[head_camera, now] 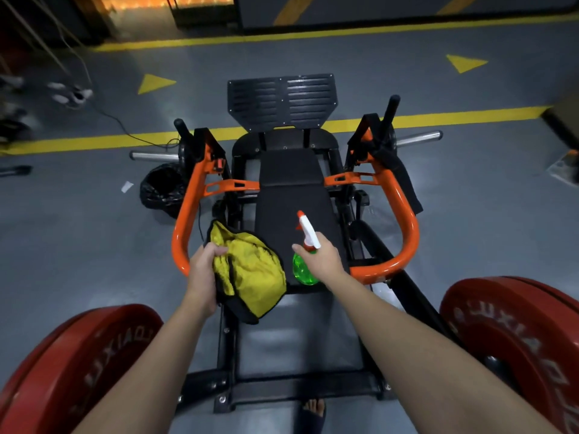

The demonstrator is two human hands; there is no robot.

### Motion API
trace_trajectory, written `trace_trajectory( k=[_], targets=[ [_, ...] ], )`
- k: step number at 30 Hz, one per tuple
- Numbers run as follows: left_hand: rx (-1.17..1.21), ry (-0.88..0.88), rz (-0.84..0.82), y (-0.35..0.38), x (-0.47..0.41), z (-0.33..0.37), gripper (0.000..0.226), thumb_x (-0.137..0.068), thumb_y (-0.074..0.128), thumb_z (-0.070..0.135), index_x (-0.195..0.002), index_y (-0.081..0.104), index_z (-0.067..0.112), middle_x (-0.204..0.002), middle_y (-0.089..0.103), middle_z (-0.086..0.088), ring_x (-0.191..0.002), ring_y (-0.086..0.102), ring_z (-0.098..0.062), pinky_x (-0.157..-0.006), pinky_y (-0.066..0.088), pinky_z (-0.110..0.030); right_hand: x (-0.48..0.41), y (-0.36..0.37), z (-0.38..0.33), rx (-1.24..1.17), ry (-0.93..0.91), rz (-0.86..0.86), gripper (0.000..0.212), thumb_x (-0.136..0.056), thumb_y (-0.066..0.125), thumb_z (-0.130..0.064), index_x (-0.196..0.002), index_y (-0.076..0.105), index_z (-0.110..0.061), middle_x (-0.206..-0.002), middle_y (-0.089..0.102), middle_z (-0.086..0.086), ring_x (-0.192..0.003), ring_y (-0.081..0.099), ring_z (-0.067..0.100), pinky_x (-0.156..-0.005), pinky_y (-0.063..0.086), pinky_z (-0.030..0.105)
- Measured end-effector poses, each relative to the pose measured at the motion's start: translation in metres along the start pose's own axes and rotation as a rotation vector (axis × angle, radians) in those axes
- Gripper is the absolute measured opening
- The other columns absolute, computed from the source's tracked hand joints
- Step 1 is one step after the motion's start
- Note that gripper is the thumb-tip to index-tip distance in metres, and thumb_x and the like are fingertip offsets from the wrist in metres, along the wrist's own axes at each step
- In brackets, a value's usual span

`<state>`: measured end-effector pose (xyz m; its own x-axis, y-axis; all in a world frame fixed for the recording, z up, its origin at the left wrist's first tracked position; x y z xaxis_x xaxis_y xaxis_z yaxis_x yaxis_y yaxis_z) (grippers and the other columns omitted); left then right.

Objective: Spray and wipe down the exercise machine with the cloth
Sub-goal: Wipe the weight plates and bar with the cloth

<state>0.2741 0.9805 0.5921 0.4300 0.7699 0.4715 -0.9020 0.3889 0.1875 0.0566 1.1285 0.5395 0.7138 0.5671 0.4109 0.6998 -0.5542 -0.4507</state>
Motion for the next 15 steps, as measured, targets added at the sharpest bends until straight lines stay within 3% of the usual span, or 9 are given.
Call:
trace_trajectory(
  k=[3, 6, 8, 10, 12, 13, 15],
  targets=[
    [-0.009, -0.02, -0.016, 0.004, 0.003, 0.0, 0.055, -0.062, 0.068, 0.03, -0.109, 0.065, 0.004, -0.105, 0.07, -0.021, -0.109, 0.067, -0.048, -0.097, 0.054, -0.058, -0.001, 0.0, 0.002, 0.017, 0.048, -0.034, 0.062, -0.085, 0.08, -0.045, -0.135, 0.052, -0.021, -0.119, 0.064, -0.001, -0.113, 0.061, 0.024, -0.09, 0.048, 0.034],
    [-0.011, -0.097, -0.078, 0.019, 0.011, -0.005, 0.033, -0.086, 0.053, 0.022, -0.104, 0.068, 0.0, -0.098, 0.075, -0.017, -0.09, 0.073, -0.035, -0.078, 0.061, -0.039, 0.004, -0.004, 0.003, 0.046, 0.052, -0.045, 0.089, -0.083, 0.083, -0.043, -0.153, 0.036, -0.016, -0.146, 0.054, 0.004, -0.132, 0.052, 0.027, -0.104, 0.043, 0.036],
    [-0.002, -0.163, -0.147, 0.035, 0.019, -0.01, 0.033, -0.093, 0.044, 0.018, -0.1, 0.072, 0.002, -0.094, 0.076, -0.016, -0.083, 0.075, -0.028, -0.074, 0.057, -0.035, 0.011, -0.008, 0.016, 0.099, 0.102, -0.066, 0.096, -0.085, 0.081, -0.039, -0.159, 0.025, -0.014, -0.155, 0.045, 0.009, -0.141, 0.044, 0.029, -0.111, 0.039, 0.038],
    [0.021, -0.208, -0.2, 0.061, 0.026, -0.015, 0.037, -0.094, 0.041, 0.018, -0.095, 0.074, 0.002, -0.091, 0.076, -0.017, -0.081, 0.074, -0.029, -0.075, 0.057, -0.035, 0.023, -0.023, 0.03, 0.143, 0.144, -0.038, 0.088, -0.09, 0.075, -0.035, -0.159, 0.025, -0.012, -0.154, 0.044, 0.014, -0.144, 0.041, 0.033, -0.115, 0.037, 0.041],
    [0.079, -0.219, -0.245, 0.097, 0.038, -0.021, 0.041, -0.093, 0.039, 0.018, -0.086, 0.077, 0.003, -0.087, 0.075, -0.017, -0.078, 0.073, -0.03, -0.075, 0.059, -0.034, 0.037, -0.046, 0.041, 0.095, 0.159, 0.003, 0.065, -0.096, 0.068, -0.029, -0.15, 0.038, -0.009, -0.137, 0.058, 0.015, -0.131, 0.053, 0.033, -0.107, 0.045, 0.041],
    [0.1, -0.231, -0.282, 0.122, 0.046, -0.025, 0.04, -0.09, 0.042, 0.02, -0.086, 0.077, 0.0, -0.086, 0.074, -0.019, -0.078, 0.072, -0.031, -0.077, 0.059, -0.035, 0.048, -0.066, 0.035, 0.034, 0.111, 0.04, 0.045, -0.099, 0.063, -0.025, -0.138, 0.049, -0.007, -0.118, 0.064, 0.013, -0.112, 0.063, 0.03, -0.093, 0.052, 0.038],
    [0.128, -0.254, -0.341, 0.17, 0.064, -0.035, 0.045, -0.079, 0.053, 0.025, -0.099, 0.072, -0.011, -0.091, 0.073, -0.023, -0.083, 0.072, -0.035, -0.085, 0.058, -0.042, 0.069, -0.11, 0.046, -0.281, 0.165, 0.177, 0.017, -0.1, 0.059, -0.019, -0.109, 0.063, -0.007, -0.085, 0.058, 0.007, -0.074, 0.059, 0.022, -0.068, 0.049, 0.033]
  ],
)
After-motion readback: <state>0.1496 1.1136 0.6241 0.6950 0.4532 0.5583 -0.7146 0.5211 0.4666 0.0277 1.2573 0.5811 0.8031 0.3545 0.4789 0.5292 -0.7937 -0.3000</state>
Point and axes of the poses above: each hand's wrist, its own x-axis away from the middle knuckle, its own y-axis out of the palm, z = x × y, the point moved 9 cm from there along -x, towards the middle knuckle
